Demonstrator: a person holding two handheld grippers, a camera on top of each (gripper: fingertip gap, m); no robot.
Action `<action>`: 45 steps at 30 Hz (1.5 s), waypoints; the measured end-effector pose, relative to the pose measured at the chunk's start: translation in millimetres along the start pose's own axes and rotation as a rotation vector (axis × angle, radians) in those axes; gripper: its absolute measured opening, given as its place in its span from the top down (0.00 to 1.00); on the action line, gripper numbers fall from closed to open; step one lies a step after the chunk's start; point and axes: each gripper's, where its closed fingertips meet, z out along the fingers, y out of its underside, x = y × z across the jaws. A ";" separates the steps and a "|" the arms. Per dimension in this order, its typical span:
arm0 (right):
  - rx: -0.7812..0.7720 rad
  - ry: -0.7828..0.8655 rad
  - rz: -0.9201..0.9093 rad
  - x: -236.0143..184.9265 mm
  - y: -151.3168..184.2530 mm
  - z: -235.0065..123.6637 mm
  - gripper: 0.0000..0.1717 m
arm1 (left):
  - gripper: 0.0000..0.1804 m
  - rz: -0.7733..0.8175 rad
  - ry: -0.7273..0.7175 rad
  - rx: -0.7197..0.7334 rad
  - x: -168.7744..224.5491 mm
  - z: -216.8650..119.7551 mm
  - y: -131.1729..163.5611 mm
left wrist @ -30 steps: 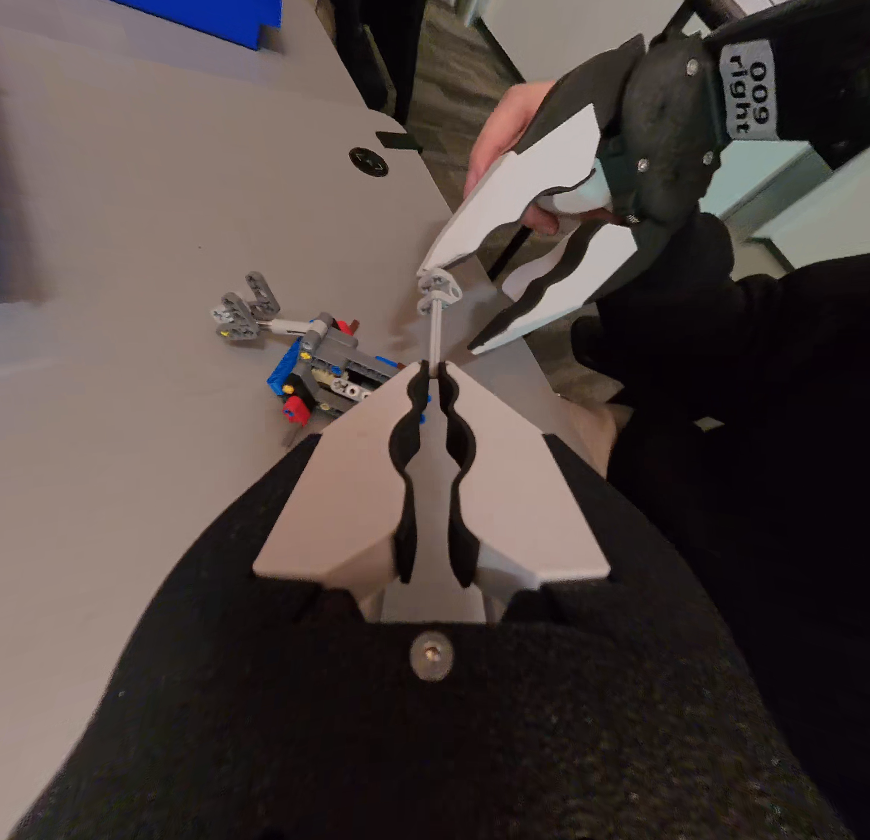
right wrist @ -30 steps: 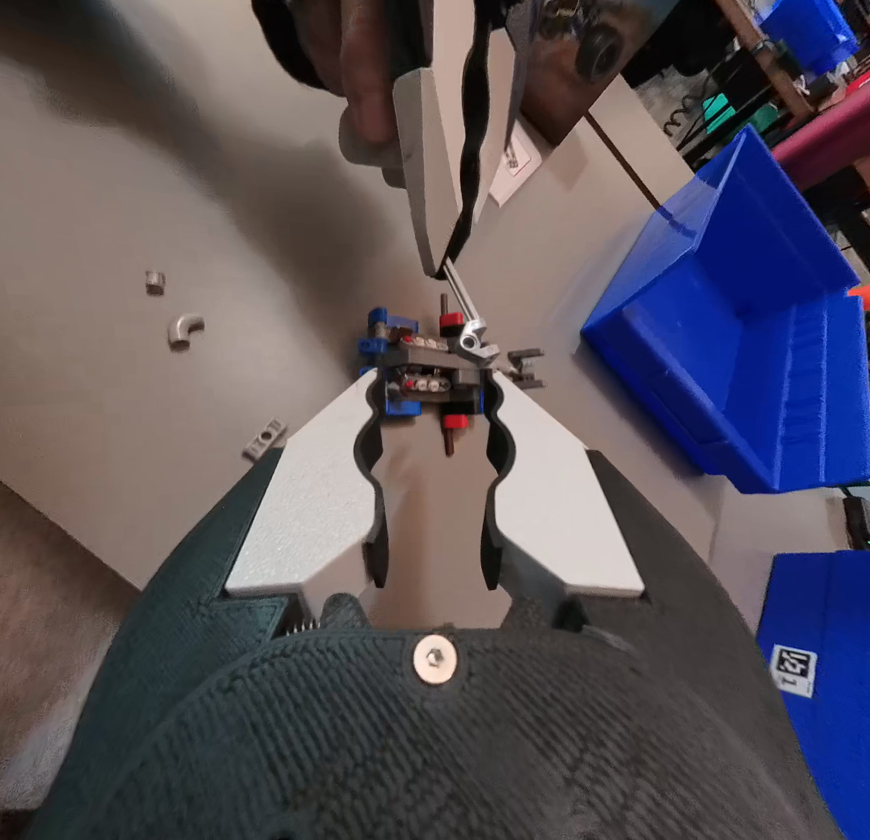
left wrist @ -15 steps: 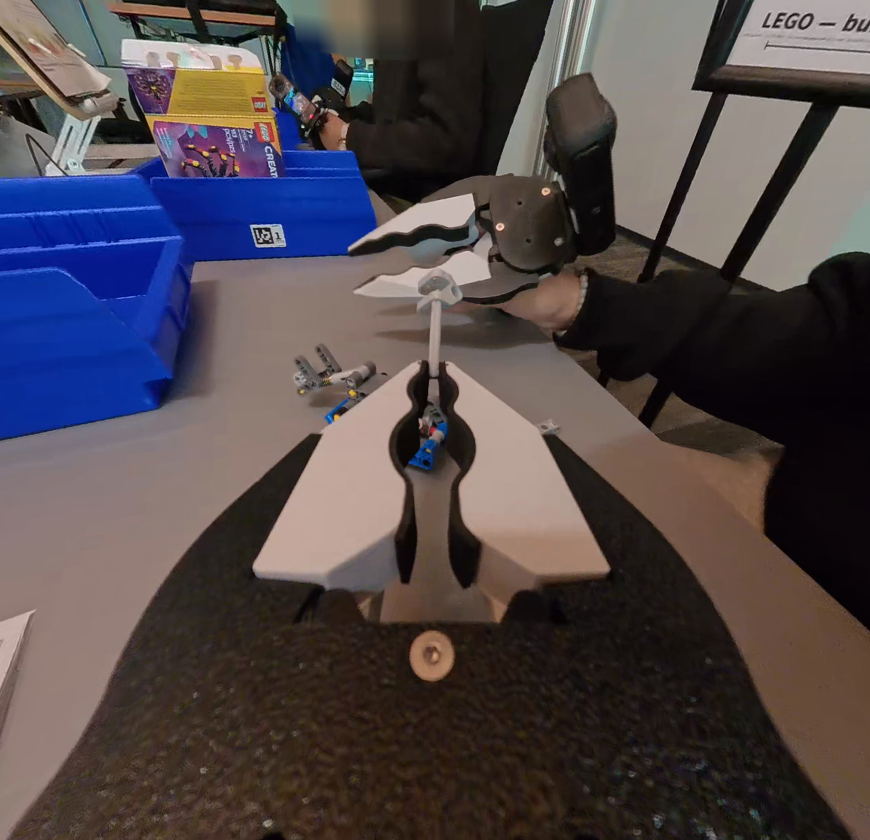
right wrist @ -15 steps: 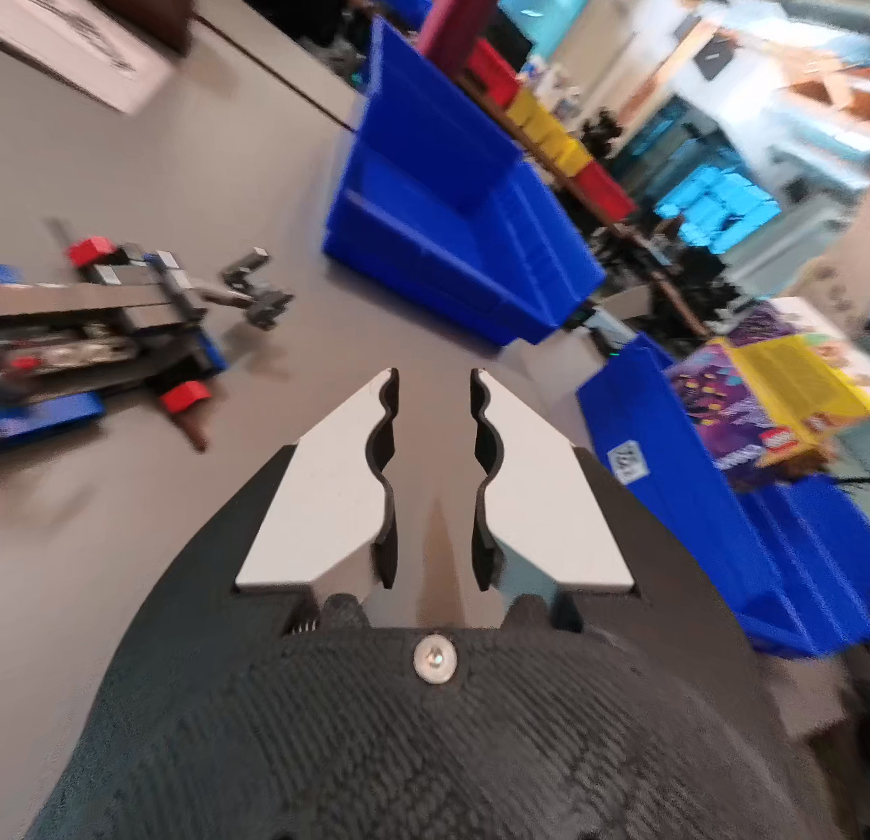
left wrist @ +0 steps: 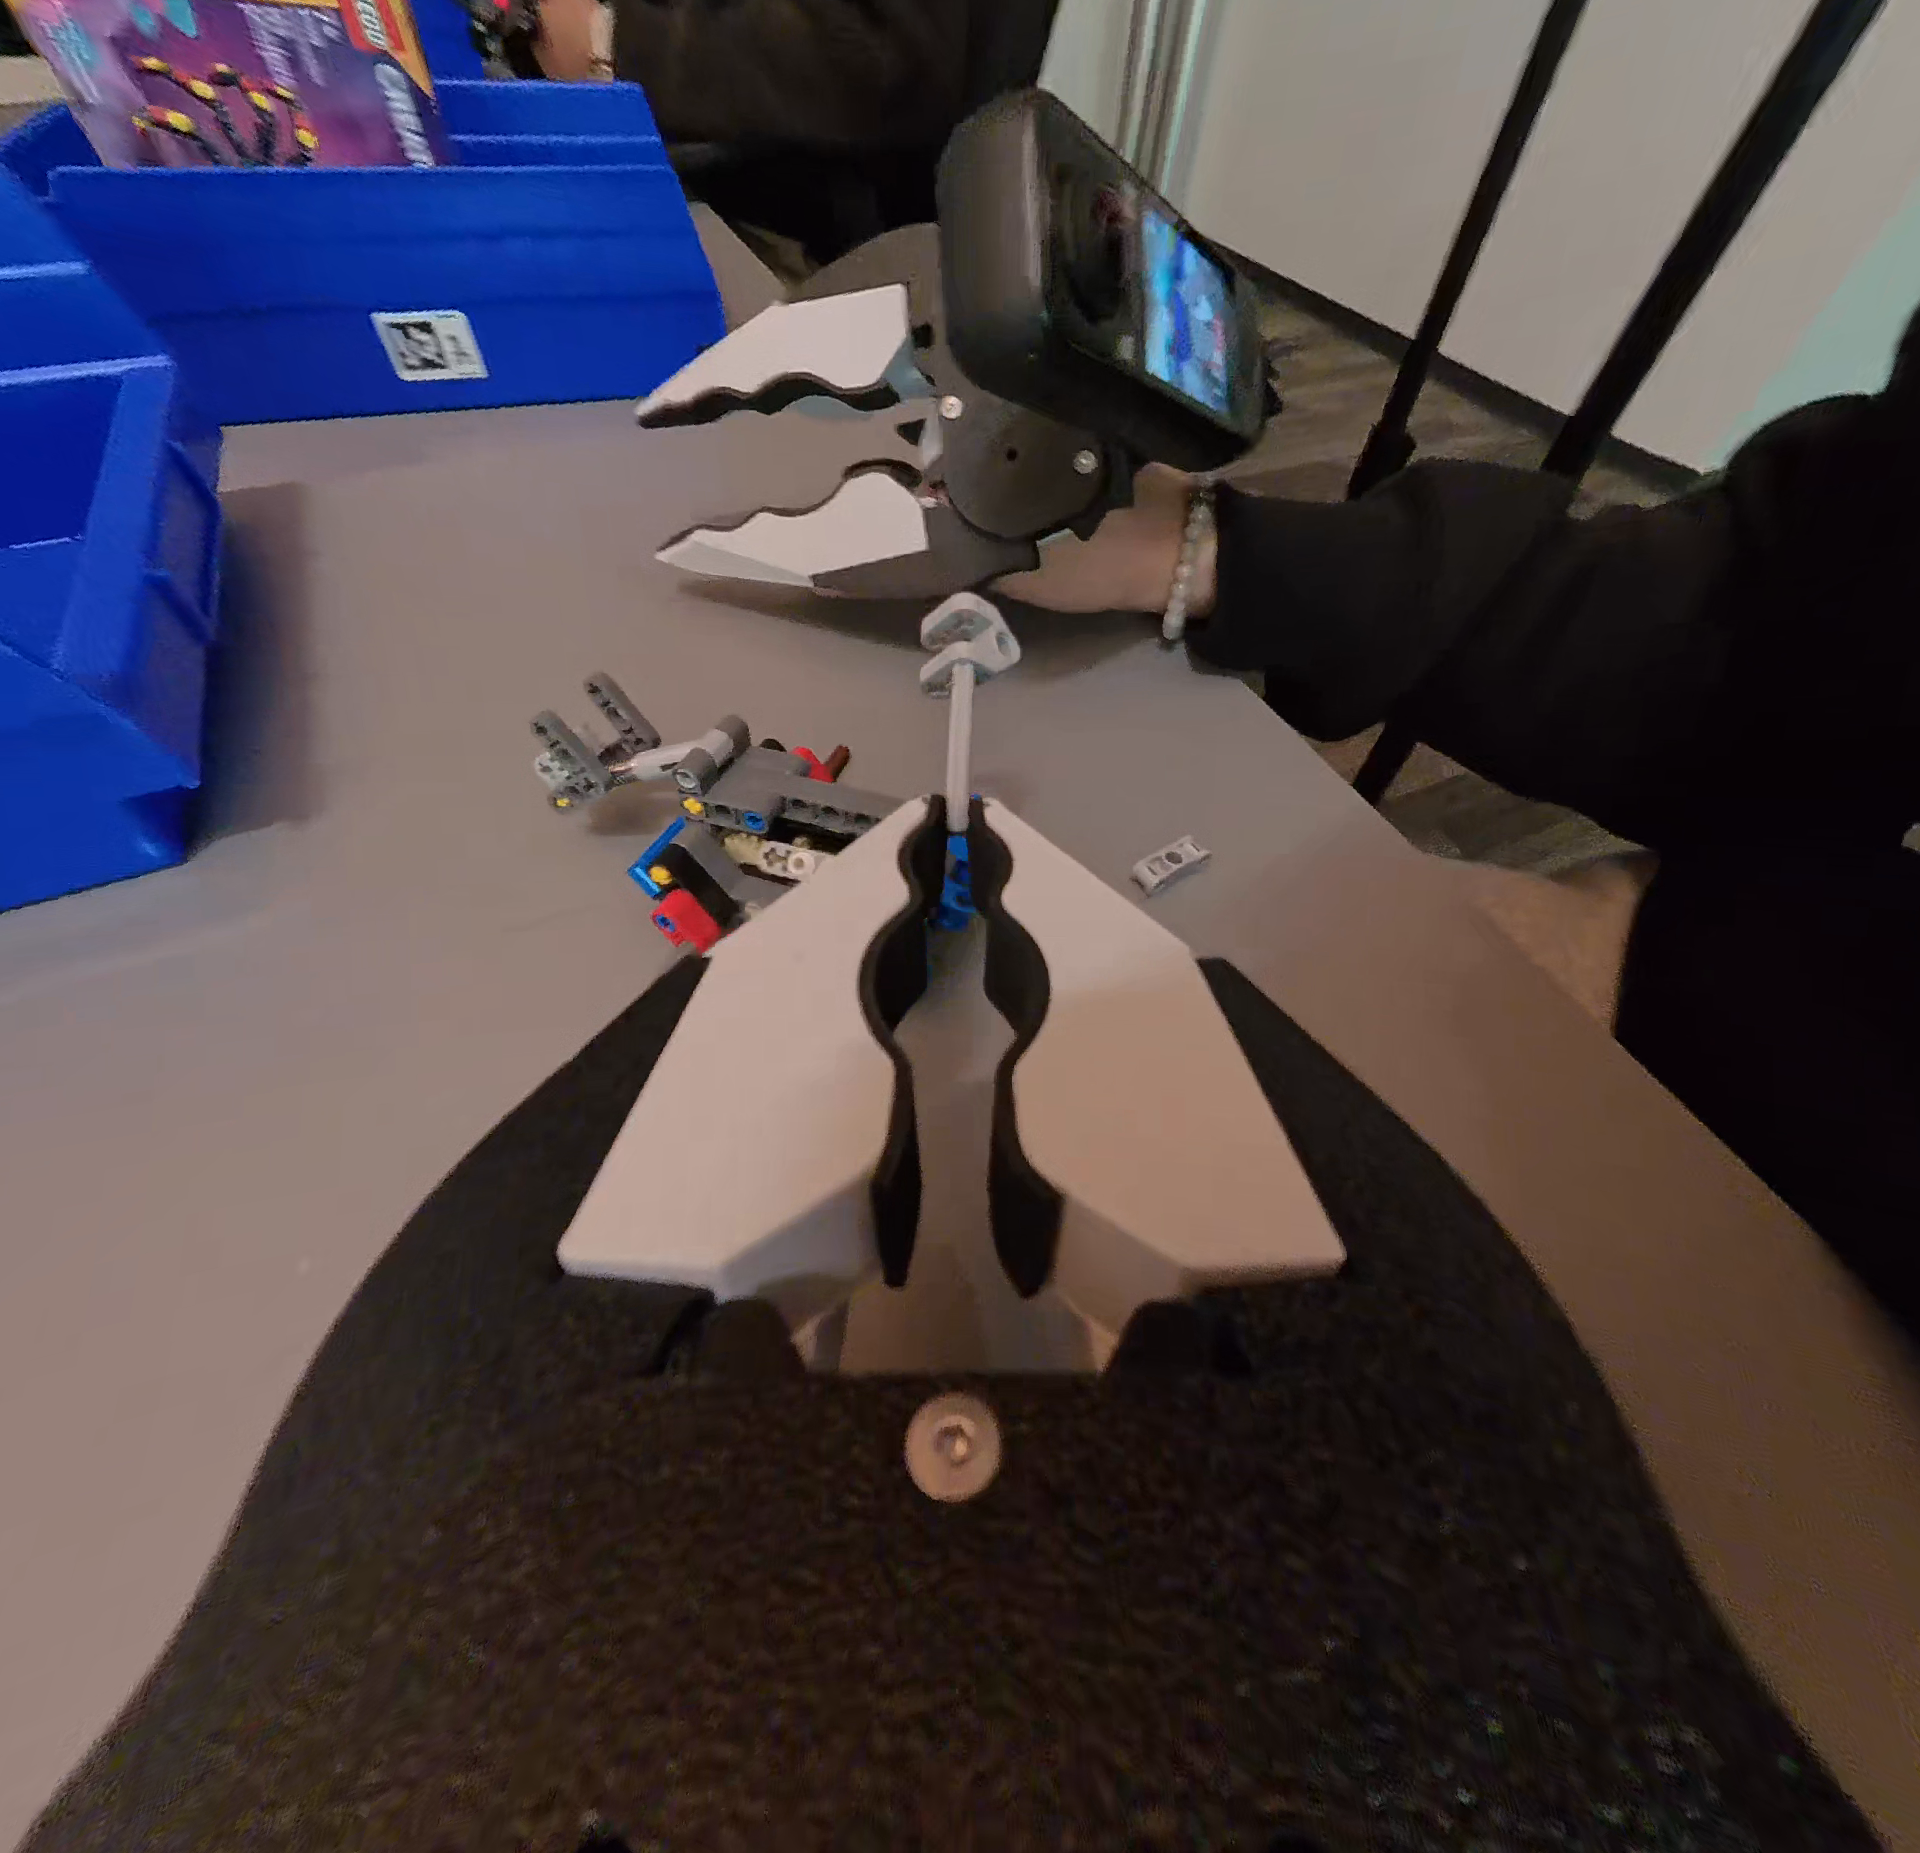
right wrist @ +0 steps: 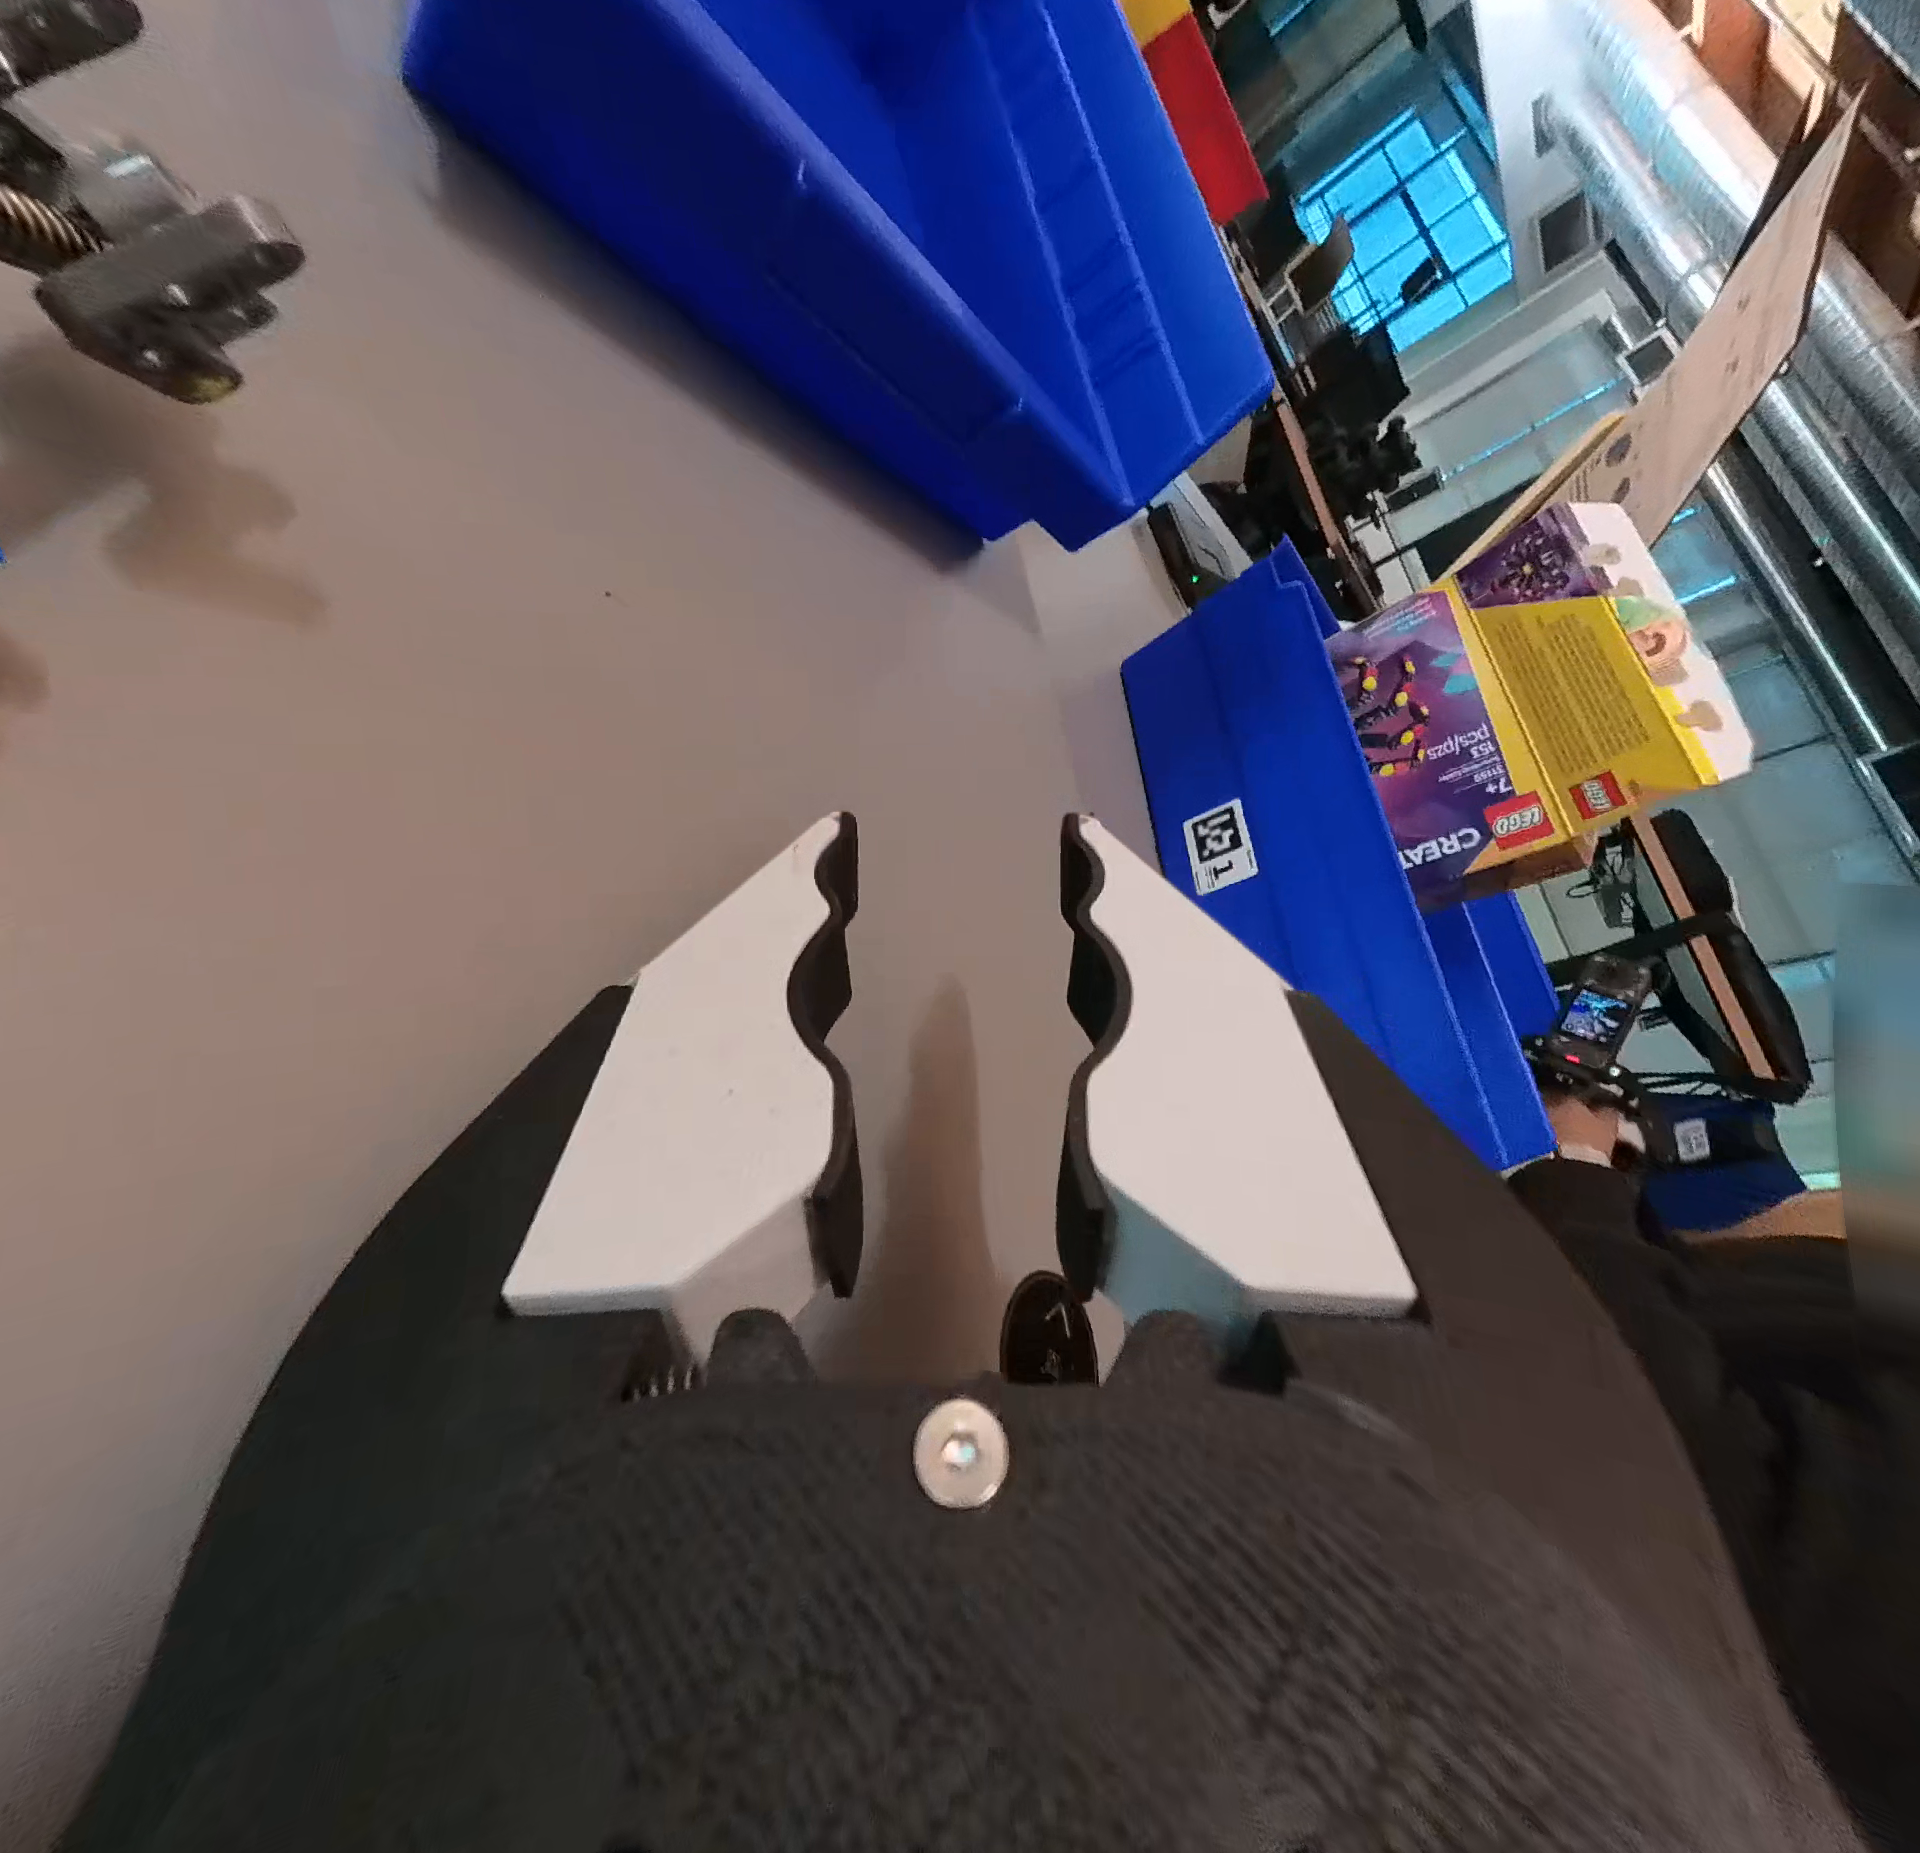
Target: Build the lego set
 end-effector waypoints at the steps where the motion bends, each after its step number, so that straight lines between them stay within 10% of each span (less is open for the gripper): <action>1: -0.015 -0.010 -0.009 -2.2 1.9 1.7 0.79 | 1.00 0.001 0.012 -0.011 1.5 1.1 1.3; 27: 0.026 0.030 -0.002 4.7 -2.5 -2.7 0.80 | 1.00 -0.134 0.057 0.055 -7.9 -6.0 -5.8; 34: 0.015 0.024 -0.029 2.6 0.3 -1.8 0.80 | 1.00 -0.485 -0.082 0.239 -72.7 -43.3 -7.7; 45: -0.005 0.029 -0.072 -0.2 1.6 -0.9 0.80 | 1.00 -0.454 -0.152 0.139 -83.7 -45.3 6.6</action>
